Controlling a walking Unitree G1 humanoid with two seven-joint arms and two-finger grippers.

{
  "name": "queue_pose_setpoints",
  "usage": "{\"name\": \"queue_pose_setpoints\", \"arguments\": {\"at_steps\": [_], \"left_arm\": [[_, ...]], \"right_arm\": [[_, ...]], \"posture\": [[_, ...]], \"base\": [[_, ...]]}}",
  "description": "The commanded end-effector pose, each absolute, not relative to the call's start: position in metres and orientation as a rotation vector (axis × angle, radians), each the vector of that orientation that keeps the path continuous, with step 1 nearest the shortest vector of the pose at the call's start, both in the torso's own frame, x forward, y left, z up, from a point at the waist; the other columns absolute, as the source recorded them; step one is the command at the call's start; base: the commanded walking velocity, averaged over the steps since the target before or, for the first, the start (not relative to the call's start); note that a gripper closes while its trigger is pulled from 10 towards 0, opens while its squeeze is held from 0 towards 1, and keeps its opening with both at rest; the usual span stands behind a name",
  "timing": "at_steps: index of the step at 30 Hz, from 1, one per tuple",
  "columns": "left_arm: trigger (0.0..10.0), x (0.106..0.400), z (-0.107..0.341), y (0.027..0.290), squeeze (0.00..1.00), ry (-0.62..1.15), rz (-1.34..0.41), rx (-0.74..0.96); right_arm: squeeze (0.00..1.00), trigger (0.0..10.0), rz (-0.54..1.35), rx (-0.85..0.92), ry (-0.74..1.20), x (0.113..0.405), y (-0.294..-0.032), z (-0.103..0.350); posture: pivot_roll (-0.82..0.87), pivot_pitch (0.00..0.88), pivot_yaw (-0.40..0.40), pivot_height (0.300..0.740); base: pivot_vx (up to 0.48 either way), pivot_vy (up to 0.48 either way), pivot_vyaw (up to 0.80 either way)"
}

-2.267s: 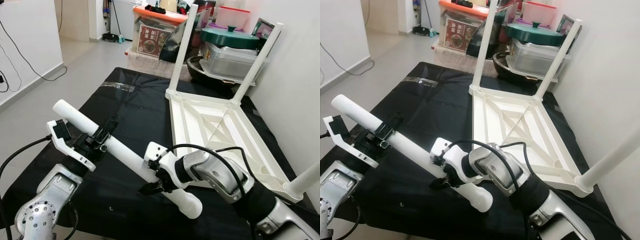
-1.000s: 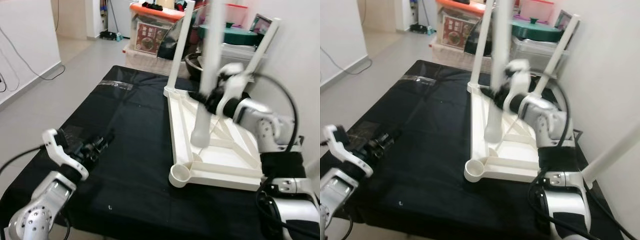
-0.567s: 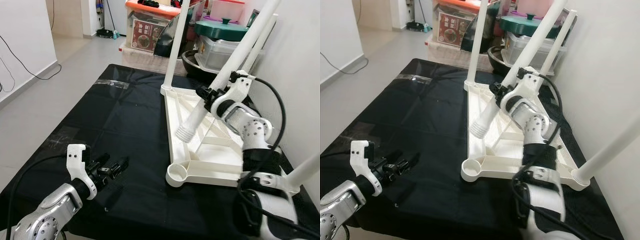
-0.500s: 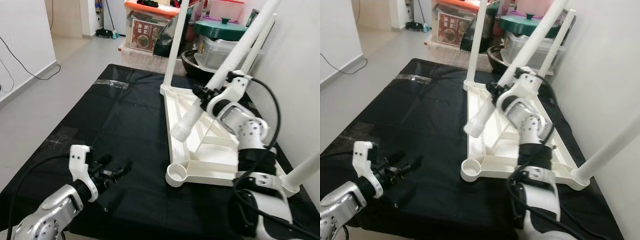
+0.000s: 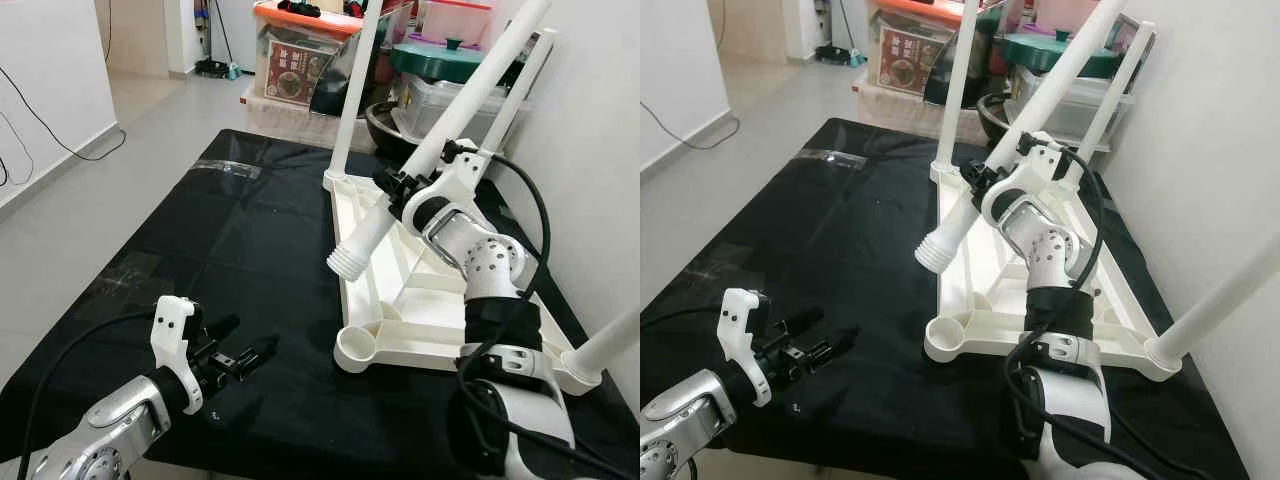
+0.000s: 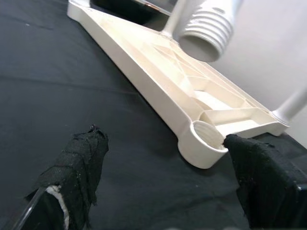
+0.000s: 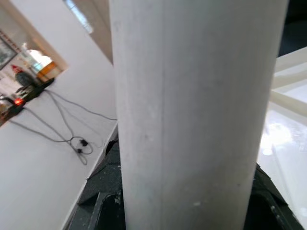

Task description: Building children table

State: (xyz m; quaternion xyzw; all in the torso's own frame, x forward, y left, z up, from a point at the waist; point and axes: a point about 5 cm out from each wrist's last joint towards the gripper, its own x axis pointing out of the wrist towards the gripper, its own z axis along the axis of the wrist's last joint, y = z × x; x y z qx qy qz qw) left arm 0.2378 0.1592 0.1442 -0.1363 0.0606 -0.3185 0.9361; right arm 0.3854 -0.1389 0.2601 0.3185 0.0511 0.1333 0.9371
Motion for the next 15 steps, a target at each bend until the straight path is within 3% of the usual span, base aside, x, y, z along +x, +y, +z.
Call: {"name": "queue_pose_setpoints", "arguments": {"at_steps": [1,2,9,13,15], "left_arm": [[10.0,0.234,0.146,0.156,0.0,0.131,-0.708,-0.267],[10.0,0.233,0.149,0.155,0.0,0.125,-0.729,-0.275],[10.0,0.23,0.158,0.155,0.0,0.104,-0.791,-0.304],[10.0,0.218,0.172,0.148,0.0,0.094,-0.996,-0.286],[10.0,0.217,0.173,0.148,0.0,0.101,-1.011,-0.275]], "right_arm": [[0.0,0.0,0.387,0.629,0.026,0.378,-0.131,0.272],[0.0,0.0,0.518,0.622,-0.044,0.37,-0.124,0.28],[0.0,0.0,0.904,0.655,-0.174,0.342,-0.107,0.301],[0.0,0.0,1.322,0.525,-0.197,0.306,-0.081,0.302],[0.0,0.0,1.351,0.511,-0.191,0.303,-0.079,0.301]], "posture": [[0.11,0.0,-0.133,0.74],[0.11,0.0,-0.132,0.74],[0.12,0.0,-0.135,0.74],[0.12,0.0,-0.132,0.74],[0.12,0.0,-0.127,0.74]], "base": [[0.0,0.0,0.0],[0.0,0.0,0.0],[0.0,0.0,0.0],[0.0,0.0,0.0],[0.0,0.0,0.0]]}}
